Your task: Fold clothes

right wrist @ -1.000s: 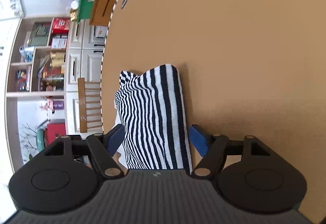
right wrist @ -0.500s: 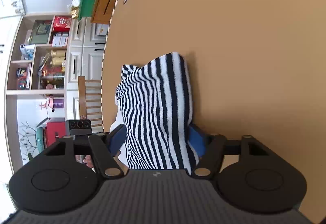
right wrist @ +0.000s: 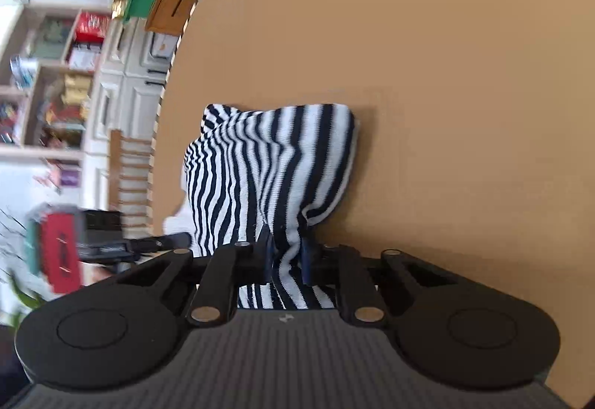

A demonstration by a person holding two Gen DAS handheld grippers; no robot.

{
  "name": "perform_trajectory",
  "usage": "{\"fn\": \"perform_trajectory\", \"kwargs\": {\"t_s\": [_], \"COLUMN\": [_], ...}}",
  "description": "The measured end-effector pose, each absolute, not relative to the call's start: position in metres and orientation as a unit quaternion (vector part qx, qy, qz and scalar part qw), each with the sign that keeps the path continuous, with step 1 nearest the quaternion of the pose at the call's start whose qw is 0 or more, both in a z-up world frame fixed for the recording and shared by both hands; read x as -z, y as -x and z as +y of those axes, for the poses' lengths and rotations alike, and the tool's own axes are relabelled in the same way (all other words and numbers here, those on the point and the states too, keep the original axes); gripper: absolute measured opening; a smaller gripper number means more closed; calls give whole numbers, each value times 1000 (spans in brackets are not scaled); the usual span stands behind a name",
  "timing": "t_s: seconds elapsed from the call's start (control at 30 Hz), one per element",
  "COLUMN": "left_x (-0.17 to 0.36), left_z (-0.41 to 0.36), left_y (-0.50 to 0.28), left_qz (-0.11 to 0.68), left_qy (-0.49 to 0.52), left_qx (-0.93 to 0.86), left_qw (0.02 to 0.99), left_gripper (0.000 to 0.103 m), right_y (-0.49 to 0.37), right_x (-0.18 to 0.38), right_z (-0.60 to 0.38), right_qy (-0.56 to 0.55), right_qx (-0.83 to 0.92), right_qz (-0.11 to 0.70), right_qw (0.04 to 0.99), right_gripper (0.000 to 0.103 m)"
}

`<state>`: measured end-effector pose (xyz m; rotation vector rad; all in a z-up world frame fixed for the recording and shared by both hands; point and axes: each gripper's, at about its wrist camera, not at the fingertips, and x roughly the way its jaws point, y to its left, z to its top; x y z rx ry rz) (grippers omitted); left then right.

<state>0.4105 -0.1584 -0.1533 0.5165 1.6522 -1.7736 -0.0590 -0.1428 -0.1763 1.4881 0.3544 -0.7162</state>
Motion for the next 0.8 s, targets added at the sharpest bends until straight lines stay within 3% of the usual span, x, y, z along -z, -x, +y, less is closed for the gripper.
{"fn": "perform_trajectory", "kwargs": {"t_s": [0.43, 0.8], "left_x": [51, 27], "left_z": [-153, -208], "left_y": [-356, -339], "left_qz": [528, 502], "left_qy": [-257, -253], "left_qx": [691, 670], "left_qw": [421, 485], "left_gripper": [18, 18], "right_y": [33, 49], "right_x": [92, 77], "right_z": [-153, -247], "right_qy": [-543, -511], "right_qx": [362, 382], "right_qz": [239, 266], "right_qw": [719, 722], "right_gripper": [13, 13]}}
